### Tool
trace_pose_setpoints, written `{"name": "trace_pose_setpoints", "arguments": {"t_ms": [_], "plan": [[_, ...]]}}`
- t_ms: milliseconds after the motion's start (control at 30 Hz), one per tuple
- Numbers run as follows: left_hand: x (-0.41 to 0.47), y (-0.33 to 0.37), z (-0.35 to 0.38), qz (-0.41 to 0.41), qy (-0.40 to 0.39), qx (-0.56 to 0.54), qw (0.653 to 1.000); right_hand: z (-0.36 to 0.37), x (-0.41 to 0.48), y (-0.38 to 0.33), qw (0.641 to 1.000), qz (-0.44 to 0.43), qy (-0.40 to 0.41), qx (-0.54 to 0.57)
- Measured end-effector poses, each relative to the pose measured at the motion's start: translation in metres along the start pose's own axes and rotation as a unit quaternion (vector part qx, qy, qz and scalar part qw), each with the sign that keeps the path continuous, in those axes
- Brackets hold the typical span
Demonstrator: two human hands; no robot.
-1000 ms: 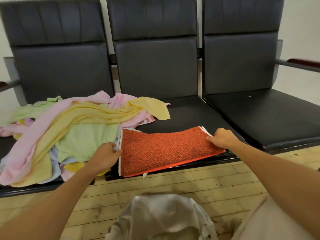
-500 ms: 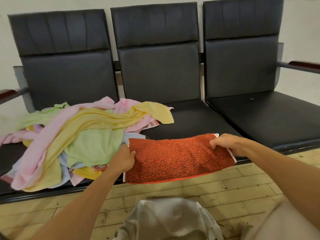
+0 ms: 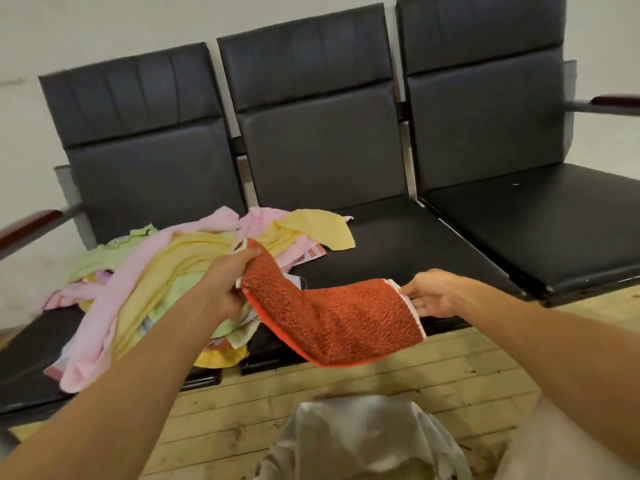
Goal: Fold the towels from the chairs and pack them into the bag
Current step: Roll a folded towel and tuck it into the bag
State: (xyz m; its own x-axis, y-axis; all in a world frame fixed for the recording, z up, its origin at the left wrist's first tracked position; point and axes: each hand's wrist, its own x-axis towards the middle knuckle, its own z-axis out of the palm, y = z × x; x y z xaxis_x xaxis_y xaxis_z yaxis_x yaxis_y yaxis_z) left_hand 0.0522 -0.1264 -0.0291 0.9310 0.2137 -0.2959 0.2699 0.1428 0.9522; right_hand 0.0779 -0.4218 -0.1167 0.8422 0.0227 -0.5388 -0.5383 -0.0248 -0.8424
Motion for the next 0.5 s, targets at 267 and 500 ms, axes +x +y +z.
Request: {"name": "trace_pose_setpoints", "arguments": {"t_ms": [267,500], "plan": [[-0.007,-0.037,0.107,0.075,-0.095,0.238,0.964,-0.004,0.003,0.002,0.998,0.030,-0.045,0.018],[-0.006,-0.086,0.133,0.024,-0.196,0.308,0.931,-0.003,0.004,-0.001,0.995,0.048,-0.090,0.003]]}}
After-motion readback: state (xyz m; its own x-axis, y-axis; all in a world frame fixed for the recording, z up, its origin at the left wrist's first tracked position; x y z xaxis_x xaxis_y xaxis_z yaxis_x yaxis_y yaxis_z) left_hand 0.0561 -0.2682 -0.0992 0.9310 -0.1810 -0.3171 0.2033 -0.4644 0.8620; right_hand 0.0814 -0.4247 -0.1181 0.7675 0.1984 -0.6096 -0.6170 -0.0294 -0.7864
